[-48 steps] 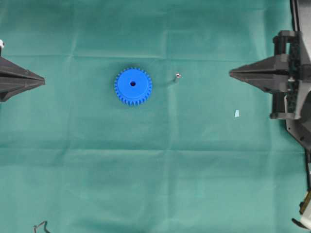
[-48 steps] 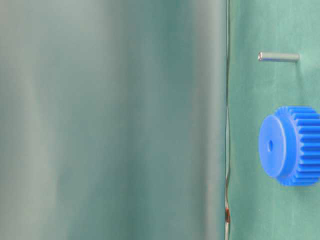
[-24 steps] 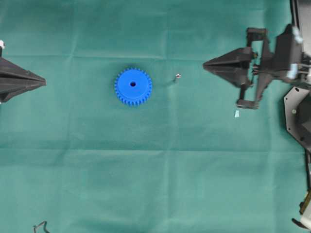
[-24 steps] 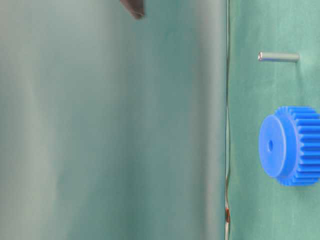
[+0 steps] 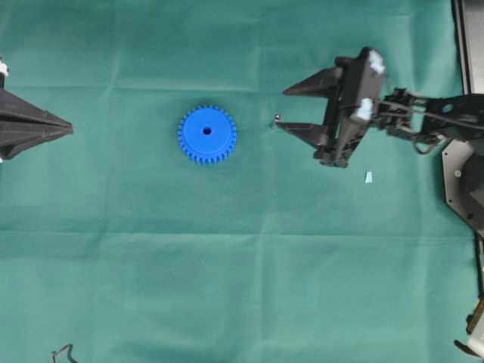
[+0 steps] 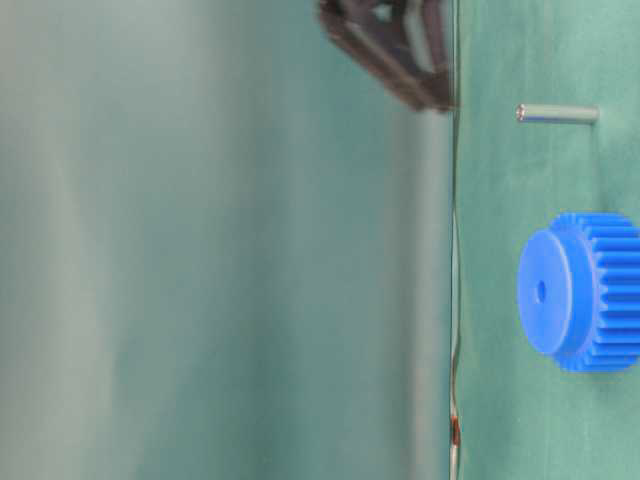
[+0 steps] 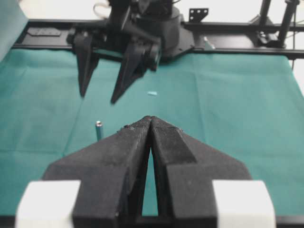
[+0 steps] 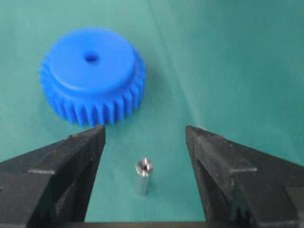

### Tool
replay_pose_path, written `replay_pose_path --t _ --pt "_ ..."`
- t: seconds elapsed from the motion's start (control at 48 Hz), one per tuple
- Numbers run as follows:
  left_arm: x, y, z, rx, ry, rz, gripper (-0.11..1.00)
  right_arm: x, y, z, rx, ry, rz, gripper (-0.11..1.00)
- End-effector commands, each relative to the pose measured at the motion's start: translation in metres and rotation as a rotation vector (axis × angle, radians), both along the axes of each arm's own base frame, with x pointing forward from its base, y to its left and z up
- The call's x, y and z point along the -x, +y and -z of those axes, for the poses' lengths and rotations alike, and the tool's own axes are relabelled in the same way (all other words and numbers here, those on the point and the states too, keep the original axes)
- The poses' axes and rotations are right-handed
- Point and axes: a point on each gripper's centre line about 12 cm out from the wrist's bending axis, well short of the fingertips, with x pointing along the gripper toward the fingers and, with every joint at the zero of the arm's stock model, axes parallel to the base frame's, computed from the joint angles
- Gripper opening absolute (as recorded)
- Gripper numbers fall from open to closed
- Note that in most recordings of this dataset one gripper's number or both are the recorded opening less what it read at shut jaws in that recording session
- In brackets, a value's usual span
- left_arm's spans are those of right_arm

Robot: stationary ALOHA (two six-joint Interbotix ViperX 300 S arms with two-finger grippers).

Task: Insert the shaft into the center hole of the gear.
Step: 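Close the right gripper on the silver shaft and lift it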

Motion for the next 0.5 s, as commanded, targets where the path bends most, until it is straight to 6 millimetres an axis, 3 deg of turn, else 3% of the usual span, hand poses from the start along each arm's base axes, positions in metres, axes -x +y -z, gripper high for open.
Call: replay_pose_path --t 0.0,0.208,0.479 --pt "-0.002 0.000 -0.007 -0.003 -0.017 -0.001 0.00 -0.009 -0.005 0.006 -0.010 -0.008 0.027 0.72" --pt "-0.002 0.000 -0.005 -0.001 -0.003 -0.001 0.00 -0.017 -0.009 0.031 -0.032 0.032 0.063 0.72" --pt "-0.002 0.001 -0.004 -0.002 0.006 -0.003 0.00 -0.016 -0.008 0.039 -0.044 0.047 0.077 0.71"
